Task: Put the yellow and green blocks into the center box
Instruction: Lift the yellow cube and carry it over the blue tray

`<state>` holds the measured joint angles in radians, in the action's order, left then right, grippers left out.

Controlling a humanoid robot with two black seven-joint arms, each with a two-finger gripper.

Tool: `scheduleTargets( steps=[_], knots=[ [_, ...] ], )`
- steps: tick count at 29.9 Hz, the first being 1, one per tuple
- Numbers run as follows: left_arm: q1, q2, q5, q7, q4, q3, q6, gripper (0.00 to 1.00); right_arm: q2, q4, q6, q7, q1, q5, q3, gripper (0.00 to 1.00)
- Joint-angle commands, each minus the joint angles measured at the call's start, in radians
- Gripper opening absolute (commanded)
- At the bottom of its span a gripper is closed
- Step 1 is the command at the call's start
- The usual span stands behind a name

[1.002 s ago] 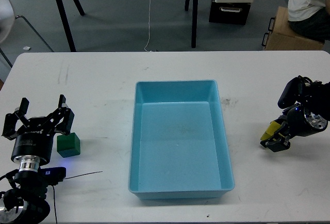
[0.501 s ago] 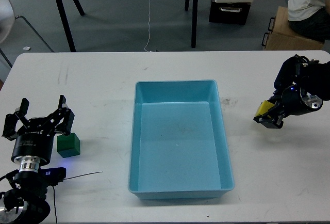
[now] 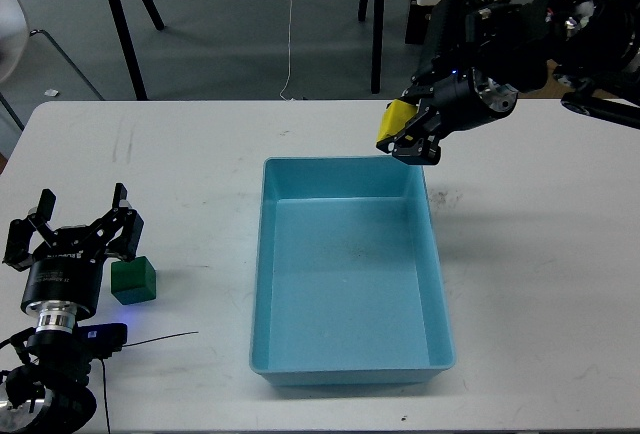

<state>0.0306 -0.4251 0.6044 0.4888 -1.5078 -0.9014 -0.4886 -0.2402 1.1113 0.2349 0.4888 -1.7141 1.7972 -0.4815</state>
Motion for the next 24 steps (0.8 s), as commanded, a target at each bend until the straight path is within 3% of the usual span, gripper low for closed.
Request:
scheduleTargets(
  steps=[1, 8, 12, 13, 14, 16, 17, 18, 24],
  knots=[
    [-0.001, -0.001, -0.002, 0.000, 0.001, -0.008, 0.000, 1.00, 0.142, -0.019, 0.000, 0.000, 0.011, -0.002, -0.075, 0.05],
    [-0.003, -0.004, -0.002, 0.000, 0.011, -0.013, 0.000, 1.00, 0.240, -0.054, 0.000, 0.000, 0.060, -0.006, -0.118, 0.06],
    [-0.005, -0.007, -0.003, 0.000, 0.014, -0.024, 0.000, 1.00, 0.240, -0.056, 0.004, 0.000, 0.076, -0.050, -0.146, 0.16],
    [-0.006, -0.007, -0.003, 0.000, 0.021, -0.024, 0.000, 1.00, 0.240, -0.056, 0.004, 0.000, 0.076, -0.064, -0.155, 0.23],
    [-0.008, -0.007, -0.003, 0.000, 0.026, -0.024, 0.000, 1.00, 0.240, -0.056, 0.004, 0.000, 0.076, -0.074, -0.160, 0.37],
    [-0.021, -0.007, -0.005, 0.000, 0.034, -0.021, 0.000, 1.00, 0.240, -0.056, 0.004, 0.000, 0.076, -0.107, -0.161, 0.78],
    [-0.027, -0.009, -0.006, 0.000, 0.037, -0.019, 0.000, 1.00, 0.240, -0.056, 0.004, 0.000, 0.076, -0.128, -0.164, 0.89],
    [-0.032, -0.009, -0.009, 0.000, 0.041, -0.019, 0.000, 1.00, 0.240, -0.056, 0.004, 0.000, 0.076, -0.156, -0.167, 0.95],
    [-0.066, -0.058, -0.156, 0.000, 0.101, -0.019, 0.000, 1.00, 0.200, -0.044, 0.004, 0.000, 0.056, -0.203, -0.180, 0.98]
  ],
)
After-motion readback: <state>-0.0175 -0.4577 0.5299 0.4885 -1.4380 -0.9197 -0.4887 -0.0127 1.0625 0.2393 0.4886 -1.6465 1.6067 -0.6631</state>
